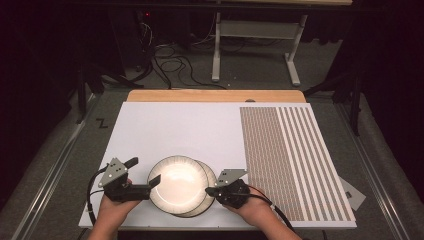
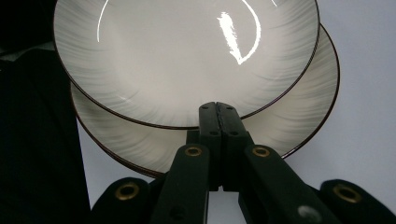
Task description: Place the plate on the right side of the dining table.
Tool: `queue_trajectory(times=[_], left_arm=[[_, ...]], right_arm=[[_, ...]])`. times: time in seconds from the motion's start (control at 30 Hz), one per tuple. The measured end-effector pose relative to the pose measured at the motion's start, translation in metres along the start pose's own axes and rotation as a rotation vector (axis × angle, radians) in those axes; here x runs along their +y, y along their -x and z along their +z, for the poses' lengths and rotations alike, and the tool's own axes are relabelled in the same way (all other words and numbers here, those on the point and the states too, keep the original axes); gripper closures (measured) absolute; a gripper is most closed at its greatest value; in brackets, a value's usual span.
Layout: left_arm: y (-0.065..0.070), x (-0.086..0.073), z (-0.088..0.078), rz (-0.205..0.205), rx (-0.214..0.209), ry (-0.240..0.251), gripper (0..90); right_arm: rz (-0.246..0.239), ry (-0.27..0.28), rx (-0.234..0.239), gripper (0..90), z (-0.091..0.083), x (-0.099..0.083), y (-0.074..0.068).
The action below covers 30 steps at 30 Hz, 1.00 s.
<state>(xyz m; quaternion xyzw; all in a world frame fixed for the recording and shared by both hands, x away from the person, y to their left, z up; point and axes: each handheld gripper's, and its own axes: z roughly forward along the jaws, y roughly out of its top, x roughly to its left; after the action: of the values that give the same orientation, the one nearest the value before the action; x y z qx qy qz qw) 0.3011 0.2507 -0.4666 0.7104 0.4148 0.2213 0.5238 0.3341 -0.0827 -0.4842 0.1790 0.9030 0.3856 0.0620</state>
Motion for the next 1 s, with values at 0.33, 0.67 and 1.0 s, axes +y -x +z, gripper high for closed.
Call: queue_trajectory(times=[0.33,0.67,1.0], left_arm=[[-0.001,0.000,-0.001,-0.004,0.002,0.003,0.7],[-0.003,-0.002,-0.002,-0.023,-0.003,-0.032,0.8],[-0.013,-0.007,0.001,-0.122,-0.023,-0.112,6.3]], right_arm=[[0.006,-0.002,0.003,90.0,0.002,0.001,-0.002],[-0.025,-0.017,0.009,90.0,0.015,0.008,-0.007],[-0.025,-0.018,0.008,90.0,0.021,0.012,-0.007]])
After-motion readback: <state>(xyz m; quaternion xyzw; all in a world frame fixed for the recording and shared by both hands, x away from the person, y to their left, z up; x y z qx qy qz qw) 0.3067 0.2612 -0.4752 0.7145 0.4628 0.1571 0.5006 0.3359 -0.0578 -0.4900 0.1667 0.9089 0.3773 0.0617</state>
